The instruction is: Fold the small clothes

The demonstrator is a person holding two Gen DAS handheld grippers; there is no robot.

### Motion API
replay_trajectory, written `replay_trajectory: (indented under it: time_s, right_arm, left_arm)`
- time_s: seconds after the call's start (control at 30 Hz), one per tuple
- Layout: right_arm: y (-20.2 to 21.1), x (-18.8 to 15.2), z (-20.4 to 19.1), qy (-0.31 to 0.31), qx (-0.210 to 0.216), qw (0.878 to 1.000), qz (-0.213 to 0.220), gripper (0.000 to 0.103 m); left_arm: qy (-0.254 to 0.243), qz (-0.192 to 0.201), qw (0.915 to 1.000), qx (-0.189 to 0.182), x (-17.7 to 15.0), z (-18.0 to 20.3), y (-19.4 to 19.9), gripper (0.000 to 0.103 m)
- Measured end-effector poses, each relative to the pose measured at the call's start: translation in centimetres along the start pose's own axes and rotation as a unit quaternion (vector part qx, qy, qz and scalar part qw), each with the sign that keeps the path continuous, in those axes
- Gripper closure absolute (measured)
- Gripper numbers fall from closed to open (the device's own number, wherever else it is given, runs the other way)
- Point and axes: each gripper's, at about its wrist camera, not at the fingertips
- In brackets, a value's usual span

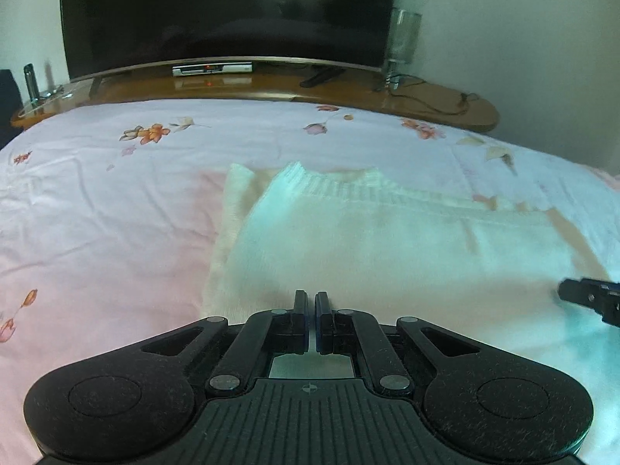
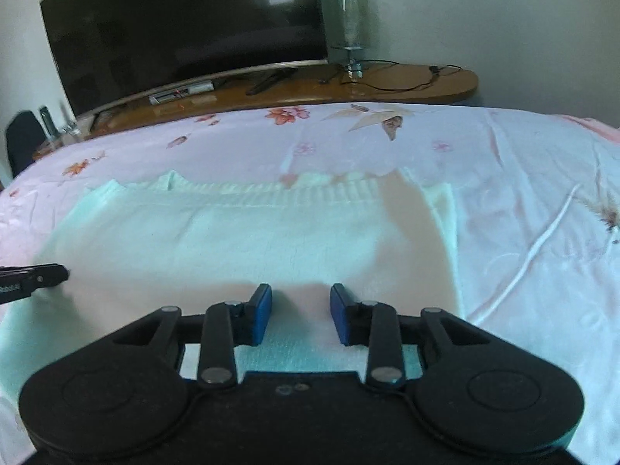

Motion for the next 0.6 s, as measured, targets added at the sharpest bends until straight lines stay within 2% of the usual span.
replay_trajectory:
  time_s: [0.07,0.17,0.23,0.3,0.37,0.47,0.5,0.6]
  right_arm:
    - [1.7,-0.3,-1.0,-0.001,0.011,1.0,0.015,0.065]
    - [3.0,-1.7,-2.3,-0.021,0.022,1.0,0.009,0.063]
    - [3.1,-2.8,-3.3,-0.016,0.01,1.0,-0.002,0.063]
    - [3.1,-3.8,-3.9,-0.008,0.0,1.0,-0.013,0.063]
    - [2.6,-5.1,-4.7,0.017,-0.031,0.999,-0.031,0.063]
    - [3.8,-5.1,-5.5,0.017,-0.039,0.999,-0.028,0.063]
    - [4.7,-5.2,-5.7,0.012,-0.031,0.999,-0.02,0.063]
    - [6.3,-6.0,-6.4,0.034,-0.049,0.998,-0.006,0.058]
  left_arm:
    - [-0.012,-0.004,0.9999,-0.008,-0.9,0.0,0.8,0.099]
    - [-0.003,-0.018,0.9997,-0.018,-2.7,-0.9,1.4,0.099]
    - [-0.001,-0.009,0.9997,-0.021,-3.7,-1.4,2.0,0.099]
    - [-0.024,-0.004,0.9996,-0.011,-4.4,-1.2,2.2,0.099]
    - [-0.041,-0.005,0.9991,-0.006,-4.7,-1.0,2.5,0.099]
    - [-0.032,-0.019,0.9991,-0.021,-4.3,-1.3,4.0,0.099]
    - [-0.028,-0.016,0.9991,-0.025,-4.5,-1.5,4.5,0.099]
    - [-0.032,-0.031,0.9987,-0.023,-5.9,-1.8,4.7,0.099]
Point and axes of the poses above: each gripper's, at about its wrist camera, not at the fingertips, and y roughly against the way its jaws point, z to its right, x to its top
